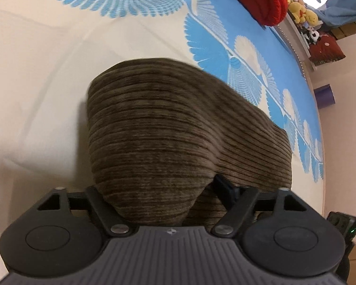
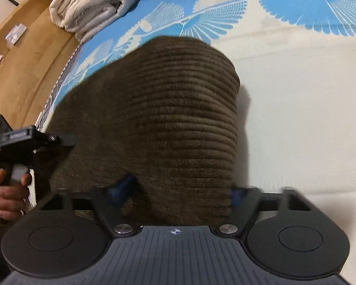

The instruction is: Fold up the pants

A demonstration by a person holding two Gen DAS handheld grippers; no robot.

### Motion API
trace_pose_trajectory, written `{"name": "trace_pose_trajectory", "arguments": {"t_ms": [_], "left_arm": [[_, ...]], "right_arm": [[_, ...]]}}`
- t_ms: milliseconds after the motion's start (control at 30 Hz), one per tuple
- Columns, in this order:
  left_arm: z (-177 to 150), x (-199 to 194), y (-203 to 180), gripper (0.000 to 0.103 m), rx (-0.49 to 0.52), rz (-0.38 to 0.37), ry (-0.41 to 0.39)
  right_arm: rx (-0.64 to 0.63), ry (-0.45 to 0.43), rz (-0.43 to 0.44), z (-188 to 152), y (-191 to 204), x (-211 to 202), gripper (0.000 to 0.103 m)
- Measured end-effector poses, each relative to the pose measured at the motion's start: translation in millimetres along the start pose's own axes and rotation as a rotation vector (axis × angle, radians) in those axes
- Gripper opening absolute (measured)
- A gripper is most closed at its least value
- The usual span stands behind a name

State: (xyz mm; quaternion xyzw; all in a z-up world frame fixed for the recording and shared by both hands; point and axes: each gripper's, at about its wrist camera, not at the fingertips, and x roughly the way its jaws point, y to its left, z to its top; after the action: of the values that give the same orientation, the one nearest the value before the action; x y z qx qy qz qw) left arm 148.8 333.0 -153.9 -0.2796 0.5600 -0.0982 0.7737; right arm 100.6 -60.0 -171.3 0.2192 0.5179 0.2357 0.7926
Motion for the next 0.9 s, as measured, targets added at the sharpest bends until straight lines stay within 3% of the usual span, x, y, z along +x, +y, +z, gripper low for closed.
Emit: {"name": "trace_pose_trajectory", "arguments": {"t_ms": [33,100,167,300,500,567,633,667,700,733,767,800,833,900], "left_arm": [[1.9,1.2,-5.0,0.067,0.002,0.001,-0.002],[6.8,2.7,-21.9,0.056,0.024,-0.006,-0.022],[10.5,6.5,-42.7,0.043,0.055,-0.029,-0.040],[19.0,26.3,-103.2,0.041,0.113,-0.102,-0.074],[28.9,74.1,-209.5,0.041,0.185,-0.205,-0.131],[28.6,89.1,-243.1,0.049,0.234,-0.228,-0.139],[27.2,101.7,-263.3,0.066,0.284,-0.184,-0.164],[26.9,107.6,-269.2,0.072,0.296,-0.117,-0.187],[25.3,113.0,-276.0,0.070,0.321,-0.016,-0.211],[22.7,115.3,-281.7,0.066,0.341,0.070,-0.244],[19.5,115.7,-287.9,0.064,0.368,0.111,-0.262],[15.4,114.6,-295.6,0.063,0.407,0.118,-0.272],[9.5,112.8,-304.4,0.062,0.447,0.103,-0.285],[-5.5,111.5,-318.8,0.058,0.527,0.038,-0.286]], "right_arm": [[0.003,-0.008,0.003,5.1,-1.0,-6.6,0.037],[0.006,-0.030,0.044,18.2,-4.7,-22.4,0.030],[-0.030,-0.057,0.049,34.0,-5.4,-43.6,0.029],[-0.070,-0.109,0.017,72.8,-26.6,-86.0,0.028],[-0.074,-0.203,-0.047,117.3,-97.7,-154.7,0.028],[-0.051,-0.261,-0.064,124.5,-127.7,-175.3,0.028],[-0.036,-0.328,-0.092,125.5,-159.8,-193.7,0.030],[-0.005,-0.362,-0.133,127.6,-178.2,-199.6,0.033],[0.035,-0.386,-0.210,129.4,-196.4,-202.2,0.042],[0.062,-0.407,-0.323,129.6,-211.3,-204.3,0.047],[0.087,-0.418,-0.438,128.8,-225.0,-206.2,0.047],[0.115,-0.411,-0.490,127.1,-237.8,-208.6,0.047],[0.137,-0.397,-0.485,124.9,-247.8,-211.5,0.047],[0.115,-0.360,-0.405,120.0,-255.3,-216.2,0.047]]}}
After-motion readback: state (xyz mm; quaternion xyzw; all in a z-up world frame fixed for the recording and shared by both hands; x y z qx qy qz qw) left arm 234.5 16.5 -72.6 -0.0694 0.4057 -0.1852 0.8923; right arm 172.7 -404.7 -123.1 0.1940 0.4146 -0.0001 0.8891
